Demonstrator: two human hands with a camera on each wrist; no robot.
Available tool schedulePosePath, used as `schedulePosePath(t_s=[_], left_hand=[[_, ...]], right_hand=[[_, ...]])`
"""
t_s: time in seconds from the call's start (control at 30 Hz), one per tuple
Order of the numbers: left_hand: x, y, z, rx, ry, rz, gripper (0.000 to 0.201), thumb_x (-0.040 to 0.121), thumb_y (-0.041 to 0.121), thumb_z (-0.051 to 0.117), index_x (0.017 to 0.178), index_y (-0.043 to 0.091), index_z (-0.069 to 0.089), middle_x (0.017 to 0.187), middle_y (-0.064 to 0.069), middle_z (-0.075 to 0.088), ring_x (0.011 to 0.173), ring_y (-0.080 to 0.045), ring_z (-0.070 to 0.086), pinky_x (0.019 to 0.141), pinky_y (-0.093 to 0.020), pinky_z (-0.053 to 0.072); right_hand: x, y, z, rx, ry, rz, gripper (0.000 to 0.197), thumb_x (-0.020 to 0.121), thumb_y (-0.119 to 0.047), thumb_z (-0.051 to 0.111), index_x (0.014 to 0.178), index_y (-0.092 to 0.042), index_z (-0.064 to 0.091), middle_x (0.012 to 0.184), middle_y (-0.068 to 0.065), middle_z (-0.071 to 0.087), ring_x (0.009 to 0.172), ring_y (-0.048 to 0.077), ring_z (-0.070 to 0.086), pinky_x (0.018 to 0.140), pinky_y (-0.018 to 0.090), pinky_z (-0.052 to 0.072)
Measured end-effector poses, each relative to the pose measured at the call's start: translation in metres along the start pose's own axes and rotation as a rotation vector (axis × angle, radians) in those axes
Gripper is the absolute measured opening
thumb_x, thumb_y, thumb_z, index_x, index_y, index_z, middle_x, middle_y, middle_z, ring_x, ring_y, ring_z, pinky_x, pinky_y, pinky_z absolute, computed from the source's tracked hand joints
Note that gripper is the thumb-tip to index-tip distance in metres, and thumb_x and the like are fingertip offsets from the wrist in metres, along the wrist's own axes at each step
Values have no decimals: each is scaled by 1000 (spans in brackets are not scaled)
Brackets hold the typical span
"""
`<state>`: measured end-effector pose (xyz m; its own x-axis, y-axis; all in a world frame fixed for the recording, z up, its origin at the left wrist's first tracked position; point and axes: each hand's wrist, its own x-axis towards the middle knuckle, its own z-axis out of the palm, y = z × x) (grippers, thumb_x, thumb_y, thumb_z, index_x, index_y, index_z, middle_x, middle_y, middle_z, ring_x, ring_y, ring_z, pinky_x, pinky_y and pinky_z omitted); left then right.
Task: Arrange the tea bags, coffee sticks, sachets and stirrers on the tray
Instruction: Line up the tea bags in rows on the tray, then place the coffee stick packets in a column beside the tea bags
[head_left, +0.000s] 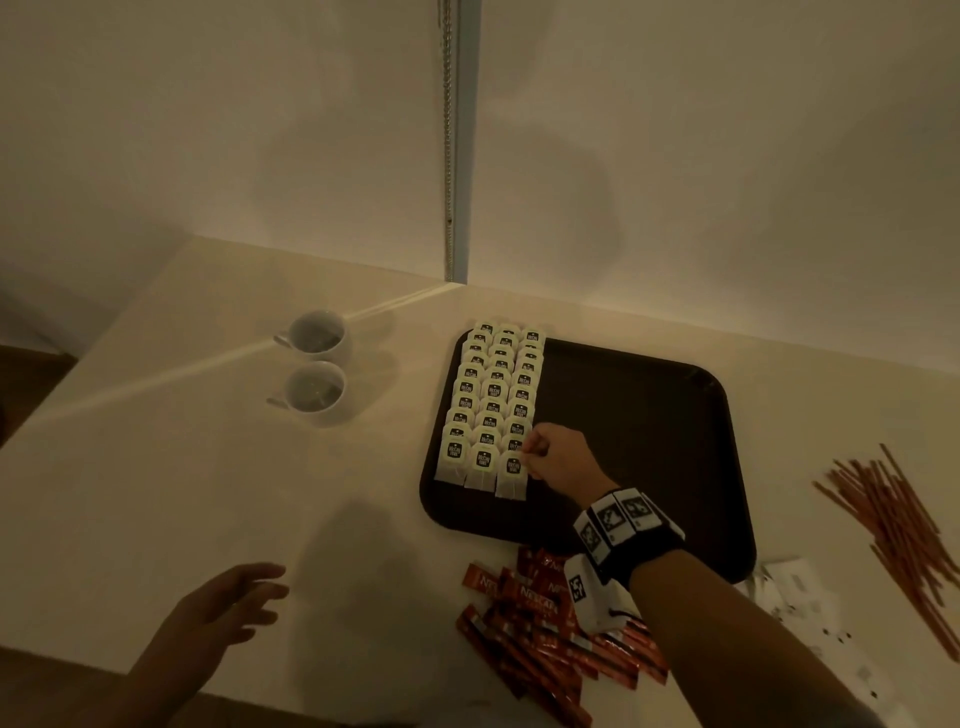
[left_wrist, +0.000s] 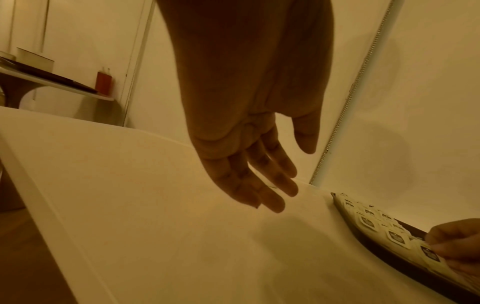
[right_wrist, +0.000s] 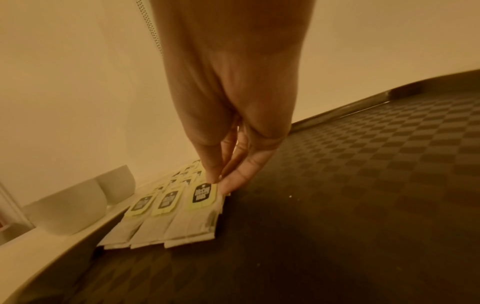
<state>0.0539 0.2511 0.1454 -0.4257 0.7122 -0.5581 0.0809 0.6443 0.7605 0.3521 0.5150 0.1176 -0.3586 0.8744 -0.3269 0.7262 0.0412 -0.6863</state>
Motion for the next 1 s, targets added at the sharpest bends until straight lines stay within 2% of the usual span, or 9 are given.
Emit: schedulePosePath(t_s=[0.13,0.23,0.43,0.5,0.6,0.63,0.73,0.87,1.0], left_hand=[[0,1,2,9,0,6,19,95,6,51,97,14,67,87,-6,74,84,-32,65,73,-35,46],[-2,-1,2,15,-13,5,18,95,7,50,99,14,66,91,-8,73,86,-32,65,73,-35,46],[-11,-13,8,42,-75,-40,17,96,8,49,100,14,65,96,-9,71,89,-33,63,76,-35,44],[-13,-19,12,52,-97,-60,17,96,9,50,100,14,66,97,-9,71,89,-32,63,76,-35,44],[-17,-25,17,68,-126,-69,16,94,10,52,100,14,66,96,-9,71,89,-32,64,76,-36,45],[-18,-27,19,75,-134,-60,16,94,10,53,100,14,66,96,-8,72,89,-31,65,77,-36,45],[-22,-29,26,122,-161,-6,15,93,9,55,98,16,68,91,-5,73,86,-29,67,76,-36,46],[-25,-33,32,170,-196,33,16,93,6,54,97,15,67,89,-4,73,82,-27,68,71,-34,47],[-27,-38,33,186,-196,70,18,92,3,54,97,14,67,89,-8,73,79,-29,67,64,-26,50]], right_hand=[[-7,-5,-9,56,71,22,15,86,-19,66,96,-11,58,87,1,62,78,13,60,65,15,47],[-27,-6,-25,57,89,45,17,88,-24,63,102,-17,58,94,-7,60,89,9,58,74,19,46],[-110,27,-52,-69,-144,47,22,86,-28,65,107,-24,59,103,-10,59,93,0,56,73,11,43],[-137,45,-52,-156,-179,99,36,82,-36,69,113,-23,57,110,-8,55,97,2,52,76,10,40],[-168,66,-39,-242,-211,190,89,58,-77,60,127,-24,48,118,-6,46,109,11,46,88,21,39],[-174,72,-32,-258,-236,220,97,55,-81,59,132,-24,42,124,-4,43,114,14,43,93,25,39],[-185,80,-12,-358,-222,262,88,67,-63,70,136,-24,31,133,-2,33,120,17,34,101,36,37],[-190,76,11,-420,-119,311,96,63,-65,68,139,-28,22,136,-3,24,125,21,26,103,52,33],[-192,75,28,-433,-61,324,93,69,-60,64,142,-28,16,138,0,22,127,24,24,102,51,30]])
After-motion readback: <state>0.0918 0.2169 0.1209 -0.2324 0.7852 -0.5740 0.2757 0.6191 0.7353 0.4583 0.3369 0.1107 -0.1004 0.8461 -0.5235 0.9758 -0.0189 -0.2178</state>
